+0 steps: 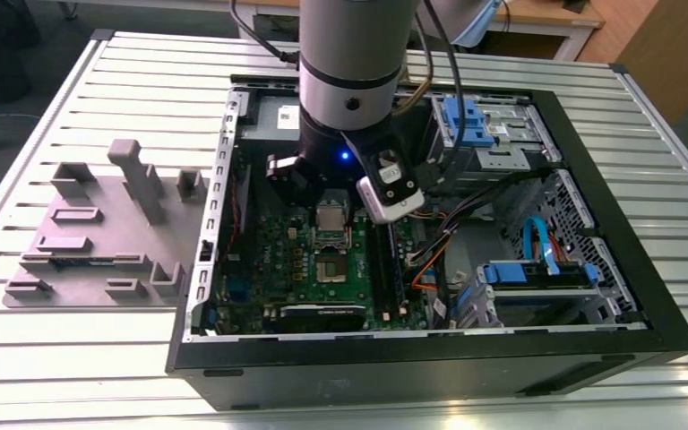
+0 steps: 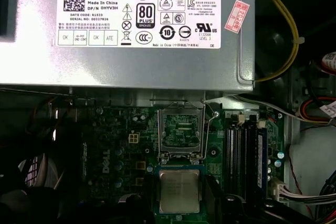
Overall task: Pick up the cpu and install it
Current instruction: 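Place the cpu into insertion slot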
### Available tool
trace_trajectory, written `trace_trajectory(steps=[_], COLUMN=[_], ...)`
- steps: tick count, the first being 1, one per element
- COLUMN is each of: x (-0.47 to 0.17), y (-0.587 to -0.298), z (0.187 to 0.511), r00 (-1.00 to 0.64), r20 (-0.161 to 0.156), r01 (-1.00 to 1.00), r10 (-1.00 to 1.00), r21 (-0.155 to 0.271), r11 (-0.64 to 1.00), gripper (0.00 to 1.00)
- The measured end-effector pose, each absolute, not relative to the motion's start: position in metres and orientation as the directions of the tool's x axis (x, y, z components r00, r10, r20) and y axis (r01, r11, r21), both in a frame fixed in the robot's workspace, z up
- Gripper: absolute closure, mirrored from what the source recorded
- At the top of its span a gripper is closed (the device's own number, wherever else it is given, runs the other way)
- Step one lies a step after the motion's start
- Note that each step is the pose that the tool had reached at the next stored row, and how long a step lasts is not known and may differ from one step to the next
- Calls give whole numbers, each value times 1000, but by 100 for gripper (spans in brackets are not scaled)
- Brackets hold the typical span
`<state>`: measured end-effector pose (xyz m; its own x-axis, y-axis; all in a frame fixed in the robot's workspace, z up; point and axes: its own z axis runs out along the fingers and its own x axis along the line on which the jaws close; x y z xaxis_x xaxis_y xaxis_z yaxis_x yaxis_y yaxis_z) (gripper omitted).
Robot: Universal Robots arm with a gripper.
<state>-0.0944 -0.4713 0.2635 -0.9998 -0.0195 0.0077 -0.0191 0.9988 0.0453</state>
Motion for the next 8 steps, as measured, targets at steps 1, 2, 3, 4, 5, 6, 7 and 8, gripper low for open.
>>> trace_trajectory(steps=[1,2,3,4,5,6,7,8], x=[-94,-94,-94,-94,-94,-94,-94,-94], y=[-471,-471,-471,-471,-471,-471,-471,-471], z=[264,263,263,263,263,263,263,262], r00=[-1000,-1000,-1000,-1000,-1000,-1000,-1000,-1000], r20=[8,8,8,8,8,8,7,7], r01=[-19,-19,-19,-19,-19,-19,-19,-19], r10=[-19,-20,-19,-20,-20,-20,-20,-20], r21=[45,45,45,45,45,45,46,46], r11=[999,999,999,999,999,999,999,999], gripper=[53,53,53,53,53,53,53,53])
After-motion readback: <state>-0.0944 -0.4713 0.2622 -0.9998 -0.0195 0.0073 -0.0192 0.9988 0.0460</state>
